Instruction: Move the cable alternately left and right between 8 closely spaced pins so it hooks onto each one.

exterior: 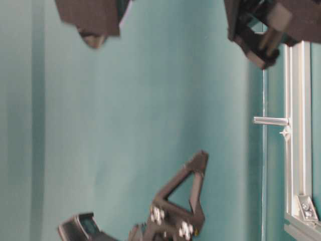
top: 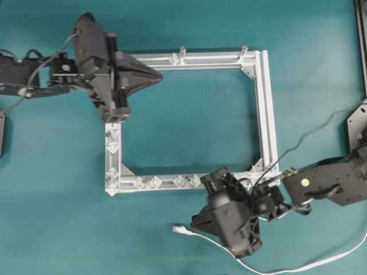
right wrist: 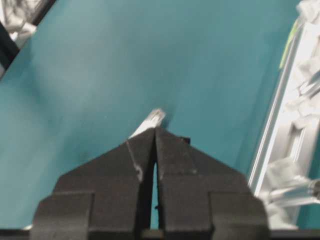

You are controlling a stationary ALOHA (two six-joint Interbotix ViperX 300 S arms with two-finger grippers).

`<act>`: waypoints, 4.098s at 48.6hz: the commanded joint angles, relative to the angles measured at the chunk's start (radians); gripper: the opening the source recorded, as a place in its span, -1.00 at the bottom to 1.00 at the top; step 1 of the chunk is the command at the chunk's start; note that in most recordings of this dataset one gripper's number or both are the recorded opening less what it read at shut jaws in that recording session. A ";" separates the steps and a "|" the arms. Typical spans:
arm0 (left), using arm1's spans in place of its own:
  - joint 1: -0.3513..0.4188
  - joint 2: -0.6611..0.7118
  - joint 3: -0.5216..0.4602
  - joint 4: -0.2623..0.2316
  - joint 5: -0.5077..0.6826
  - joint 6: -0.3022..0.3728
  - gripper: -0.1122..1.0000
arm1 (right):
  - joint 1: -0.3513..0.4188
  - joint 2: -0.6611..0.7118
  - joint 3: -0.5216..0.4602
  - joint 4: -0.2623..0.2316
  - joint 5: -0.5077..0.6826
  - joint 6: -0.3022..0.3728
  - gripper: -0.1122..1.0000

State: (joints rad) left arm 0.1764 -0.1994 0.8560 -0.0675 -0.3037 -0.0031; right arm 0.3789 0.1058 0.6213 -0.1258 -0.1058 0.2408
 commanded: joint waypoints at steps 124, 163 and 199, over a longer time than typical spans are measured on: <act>0.028 -1.163 0.578 0.000 0.474 -0.021 -0.43 | 0.112 -0.028 -0.215 -0.063 0.693 0.703 -0.49; 0.028 -1.163 0.578 0.000 0.474 -0.021 -0.43 | 0.183 -0.063 -0.150 -0.314 0.942 1.591 -0.49; 0.026 -1.163 0.578 0.000 0.474 -0.021 -0.43 | 0.123 -0.067 -0.143 -0.387 1.081 1.905 -0.49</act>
State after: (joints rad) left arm 0.1994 -1.3714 1.4465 -0.0690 0.1749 -0.0184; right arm 0.5185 0.0706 0.4878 -0.4955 0.9572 2.1445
